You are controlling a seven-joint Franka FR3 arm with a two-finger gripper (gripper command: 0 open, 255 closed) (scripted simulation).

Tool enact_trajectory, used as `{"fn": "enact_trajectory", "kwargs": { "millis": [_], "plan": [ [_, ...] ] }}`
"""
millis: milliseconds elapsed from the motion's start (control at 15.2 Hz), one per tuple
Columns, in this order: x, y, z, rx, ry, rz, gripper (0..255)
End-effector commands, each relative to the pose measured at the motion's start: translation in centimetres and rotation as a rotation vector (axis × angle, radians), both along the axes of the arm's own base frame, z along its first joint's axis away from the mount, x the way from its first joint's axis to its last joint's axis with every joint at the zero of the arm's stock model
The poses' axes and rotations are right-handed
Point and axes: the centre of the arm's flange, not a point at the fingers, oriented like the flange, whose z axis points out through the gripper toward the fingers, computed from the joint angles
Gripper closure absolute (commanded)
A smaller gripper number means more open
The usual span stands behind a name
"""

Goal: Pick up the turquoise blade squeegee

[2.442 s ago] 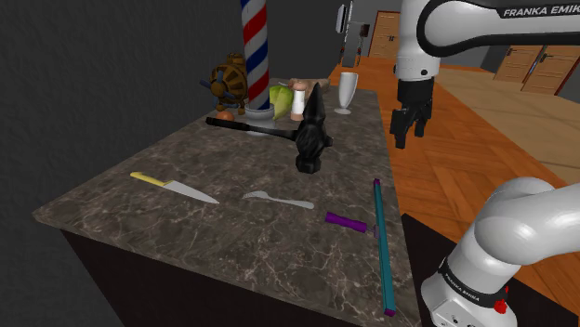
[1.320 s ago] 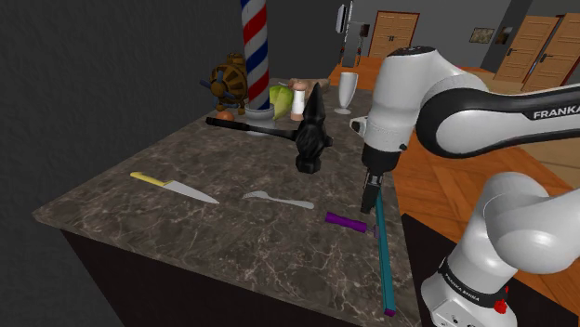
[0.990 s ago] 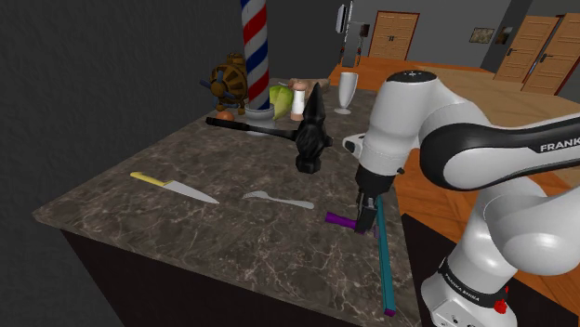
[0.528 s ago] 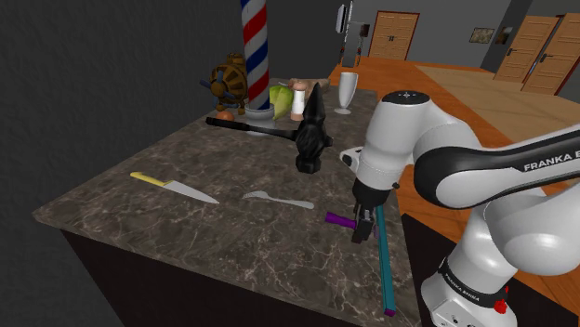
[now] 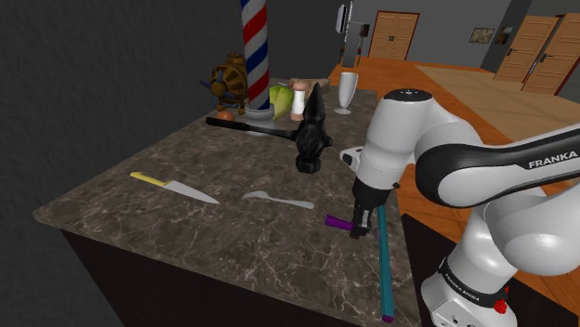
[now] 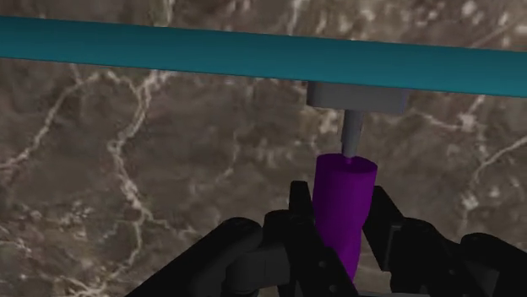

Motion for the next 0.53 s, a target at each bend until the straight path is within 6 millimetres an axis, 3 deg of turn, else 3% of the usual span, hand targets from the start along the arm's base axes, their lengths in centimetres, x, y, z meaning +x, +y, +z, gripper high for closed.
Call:
{"fn": "enact_trajectory", "kwargs": {
  "millis": [0, 462],
  "plan": [
    [0.0, -0.4, -0.5, -0.034, -0.003, 0.013, 255],
    [0.3, -0.5, 2.6, -0.034, -0.003, 0.013, 255]
  ]
}}
